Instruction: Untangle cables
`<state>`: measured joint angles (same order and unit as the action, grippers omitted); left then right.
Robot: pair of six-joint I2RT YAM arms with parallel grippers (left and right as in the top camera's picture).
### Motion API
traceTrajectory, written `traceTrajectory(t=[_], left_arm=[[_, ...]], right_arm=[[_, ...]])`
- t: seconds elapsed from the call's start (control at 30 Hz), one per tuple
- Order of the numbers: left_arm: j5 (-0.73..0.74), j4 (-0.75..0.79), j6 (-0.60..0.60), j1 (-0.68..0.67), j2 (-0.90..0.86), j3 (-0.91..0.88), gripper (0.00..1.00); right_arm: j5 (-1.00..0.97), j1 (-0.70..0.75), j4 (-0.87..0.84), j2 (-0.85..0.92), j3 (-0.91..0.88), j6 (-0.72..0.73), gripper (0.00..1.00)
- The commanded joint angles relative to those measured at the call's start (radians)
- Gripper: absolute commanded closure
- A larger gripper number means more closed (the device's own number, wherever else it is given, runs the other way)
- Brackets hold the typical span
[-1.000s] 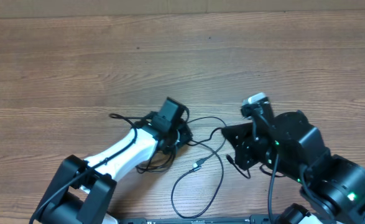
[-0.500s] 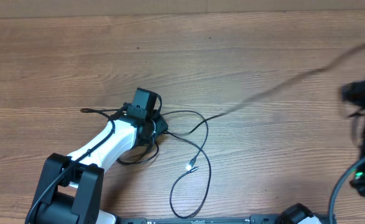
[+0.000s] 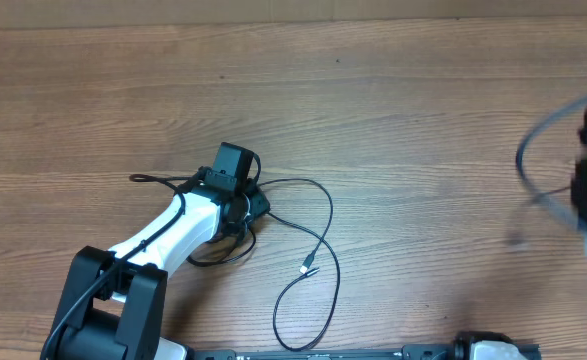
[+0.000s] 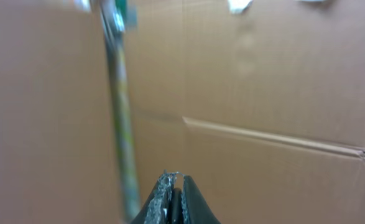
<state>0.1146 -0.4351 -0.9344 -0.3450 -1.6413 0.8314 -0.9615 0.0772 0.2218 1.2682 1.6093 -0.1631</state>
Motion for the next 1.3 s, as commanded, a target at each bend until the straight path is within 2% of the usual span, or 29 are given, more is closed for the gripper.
traceTrajectory(t=[0.0, 0.07, 0.2, 0.33, 0.53, 0.57, 0.6, 0.63, 0.7, 0.83, 0.87, 0.9, 0.97, 1.0, 1.13, 1.27], left_arm=[[-0.018, -0.011, 0.022, -0.003, -0.004, 0.006, 0.58], [-0.018, -0.014, 0.022, -0.003, -0.004, 0.006, 0.58], [-0.018, -0.019, 0.023, -0.003, -0.004, 0.006, 0.55], [-0.018, -0.019, 0.023, -0.003, -0.004, 0.006, 0.5], [-0.018, -0.037, 0.022, -0.003, -0.004, 0.006, 0.5], [-0.018, -0.038, 0.022, -0.003, -0.004, 0.006, 0.49], [-0.018, -0.038, 0.022, -0.003, -0.004, 0.006, 0.48], [-0.018, -0.037, 0.022, -0.003, -0.004, 0.006, 0.46], [-0.018, -0.036, 0.022, -0.003, -0.004, 0.006, 0.44], [0.025, -0.035, 0.035, -0.003, -0.004, 0.007, 0.48], [0.051, -0.028, 0.088, -0.002, -0.003, 0.01, 0.49], [0.07, -0.018, 0.138, 0.0, -0.001, 0.015, 0.58], [0.124, -0.004, 0.25, 0.002, 0.008, 0.04, 0.87], [0.164, -0.006, 0.287, 0.005, 0.014, 0.064, 0.96], [0.285, -0.007, 0.383, 0.004, 0.044, 0.189, 0.96], [0.306, -0.047, 0.389, -0.006, 0.072, 0.327, 0.96]], right_arm=[[0.116, 0.103, 0.084, 0.137, 0.008, -0.037, 0.96], [0.192, 0.138, 0.172, 0.213, 0.008, -0.032, 0.96], [0.269, 0.193, 0.314, 0.356, 0.008, 0.15, 0.96], [0.404, 0.274, 0.397, 0.48, 0.008, 0.223, 0.96], [0.47, 0.43, 0.492, 0.578, 0.008, 0.336, 0.94], [0.52, 0.462, 0.502, 0.582, 0.008, 0.335, 0.87], [0.579, 0.494, 0.517, 0.582, 0.008, 0.335, 0.75], [0.631, 0.523, 0.531, 0.582, 0.008, 0.335, 0.55], [0.729, 0.575, 0.567, 0.58, 0.008, 0.335, 0.0], [0.811, 0.613, 0.653, 0.56, 0.008, 0.346, 0.0], [0.811, 0.612, 0.663, 0.547, 0.008, 0.373, 0.0], [0.816, 0.608, 0.667, 0.533, 0.009, 0.395, 0.0], [0.842, 0.593, 0.671, 0.488, 0.009, 0.428, 0.0], [0.864, 0.581, 0.671, 0.457, 0.009, 0.439, 0.0], [0.94, 0.529, 0.68, 0.332, 0.009, 0.48, 0.0], [0.975, 0.456, 0.734, 0.193, 0.009, 0.512, 0.0]])
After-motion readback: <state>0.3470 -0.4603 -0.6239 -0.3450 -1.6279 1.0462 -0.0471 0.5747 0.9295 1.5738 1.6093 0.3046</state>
